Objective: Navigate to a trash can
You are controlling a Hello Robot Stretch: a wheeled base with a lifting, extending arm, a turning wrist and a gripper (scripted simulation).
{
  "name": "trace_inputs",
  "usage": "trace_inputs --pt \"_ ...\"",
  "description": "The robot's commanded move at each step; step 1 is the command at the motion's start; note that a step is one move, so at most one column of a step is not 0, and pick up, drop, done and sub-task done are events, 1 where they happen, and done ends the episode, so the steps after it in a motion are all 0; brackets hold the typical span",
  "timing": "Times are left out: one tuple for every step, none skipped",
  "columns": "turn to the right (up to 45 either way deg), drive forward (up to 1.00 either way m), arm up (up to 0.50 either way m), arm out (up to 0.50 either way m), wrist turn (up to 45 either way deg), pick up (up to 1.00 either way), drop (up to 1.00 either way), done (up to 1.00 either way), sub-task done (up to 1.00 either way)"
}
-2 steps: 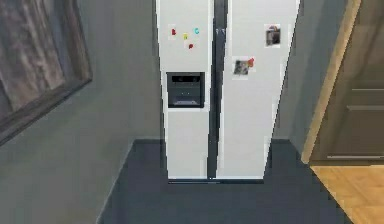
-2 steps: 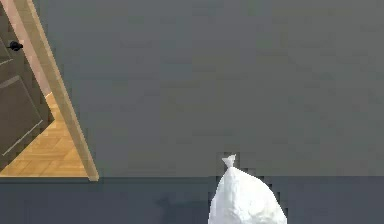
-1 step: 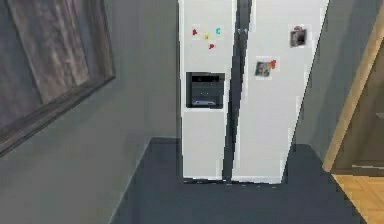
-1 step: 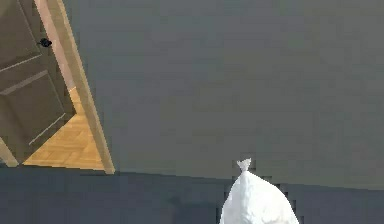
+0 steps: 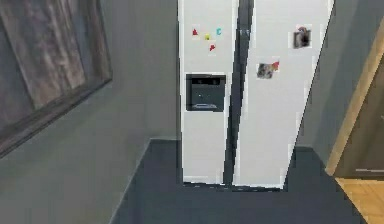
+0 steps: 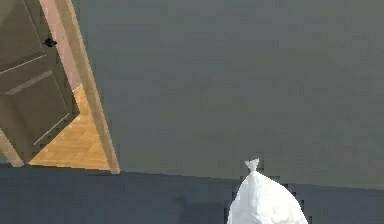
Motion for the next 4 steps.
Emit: trace_inputs --pt "39.0 0.00 0.00 0.00 0.0 0.00 0.00 0.00 0.00" --pt "0.0 1.00 0.00 0.00 0.0 0.00 0.00 0.00 0.00" --pt "3.0 0.00 0.00 0.00 0.0 0.00 0.00 0.00 0.00" --pt "0.0 0.25 0.00 0.00 0.0 0.00 0.00 0.00 0.00"
